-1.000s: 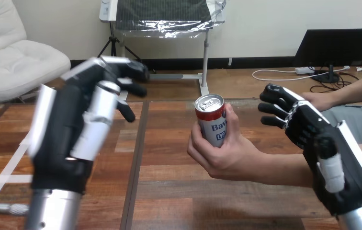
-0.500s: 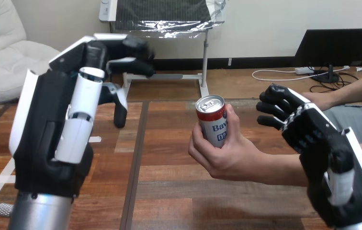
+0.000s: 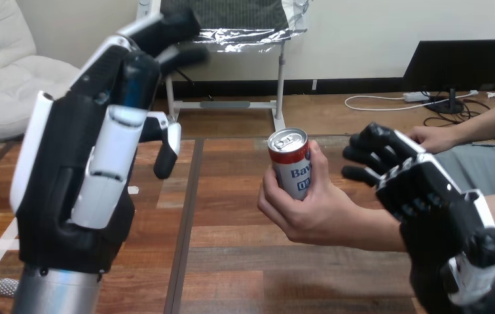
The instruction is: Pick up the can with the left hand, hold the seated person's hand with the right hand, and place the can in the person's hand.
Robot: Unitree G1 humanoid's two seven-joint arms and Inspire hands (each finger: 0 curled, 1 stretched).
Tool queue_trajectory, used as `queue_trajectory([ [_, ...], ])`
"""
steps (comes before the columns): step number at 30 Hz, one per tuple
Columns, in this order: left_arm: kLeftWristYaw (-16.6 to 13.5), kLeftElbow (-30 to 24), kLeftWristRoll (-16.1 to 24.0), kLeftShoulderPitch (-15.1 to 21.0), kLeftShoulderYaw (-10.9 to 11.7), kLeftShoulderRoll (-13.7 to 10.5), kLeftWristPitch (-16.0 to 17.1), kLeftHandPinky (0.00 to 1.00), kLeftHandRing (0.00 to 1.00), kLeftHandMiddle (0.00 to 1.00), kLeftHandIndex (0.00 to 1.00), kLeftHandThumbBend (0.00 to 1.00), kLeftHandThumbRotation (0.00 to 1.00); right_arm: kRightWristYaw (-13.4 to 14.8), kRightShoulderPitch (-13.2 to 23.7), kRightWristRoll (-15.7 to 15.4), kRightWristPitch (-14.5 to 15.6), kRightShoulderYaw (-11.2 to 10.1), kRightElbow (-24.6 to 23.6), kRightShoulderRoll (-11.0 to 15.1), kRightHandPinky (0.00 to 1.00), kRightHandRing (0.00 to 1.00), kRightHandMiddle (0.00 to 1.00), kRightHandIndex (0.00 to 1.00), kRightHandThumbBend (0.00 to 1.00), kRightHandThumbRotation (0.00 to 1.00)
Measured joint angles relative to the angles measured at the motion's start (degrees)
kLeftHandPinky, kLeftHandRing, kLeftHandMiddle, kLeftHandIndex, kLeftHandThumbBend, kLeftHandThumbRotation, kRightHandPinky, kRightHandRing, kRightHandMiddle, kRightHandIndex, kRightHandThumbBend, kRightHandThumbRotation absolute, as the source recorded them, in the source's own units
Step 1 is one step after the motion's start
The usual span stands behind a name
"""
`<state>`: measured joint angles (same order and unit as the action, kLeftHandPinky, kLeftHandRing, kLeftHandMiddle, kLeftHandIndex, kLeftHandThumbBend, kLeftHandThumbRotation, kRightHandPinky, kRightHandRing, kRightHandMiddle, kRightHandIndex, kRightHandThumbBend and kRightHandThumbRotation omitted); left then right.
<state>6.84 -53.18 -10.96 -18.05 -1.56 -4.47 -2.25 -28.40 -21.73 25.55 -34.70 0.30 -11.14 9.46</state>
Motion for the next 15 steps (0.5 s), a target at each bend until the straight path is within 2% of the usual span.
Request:
queue_trajectory([
  [5,-0.31,2.13,-1.28,0.19,-0.57,1.34,4.41,0.00,0.67,0.65,0.56,0.73,0.76,-1.60,-1.03,1.76,0.04,0.81,-0.05,-0.42,0.78,0.82,0.83,0.82,0.95,0.94],
  [9,-0.41,3.58,-2.22,0.31,-0.84,1.49,6.98,0.00,0.63,0.63,0.55,0.75,0.76,-2.51,-1.68,2.30,0.09,1.09,-0.05,-0.41,0.77,0.82,0.83,0.82,0.95,0.94],
  [15,-0.64,5.49,-2.31,0.37,-1.60,1.50,9.06,0.00,0.61,0.63,0.55,0.73,0.73,-3.06,-2.43,2.38,0.29,1.34,-0.05,-0.42,0.76,0.82,0.83,0.82,0.95,0.94],
])
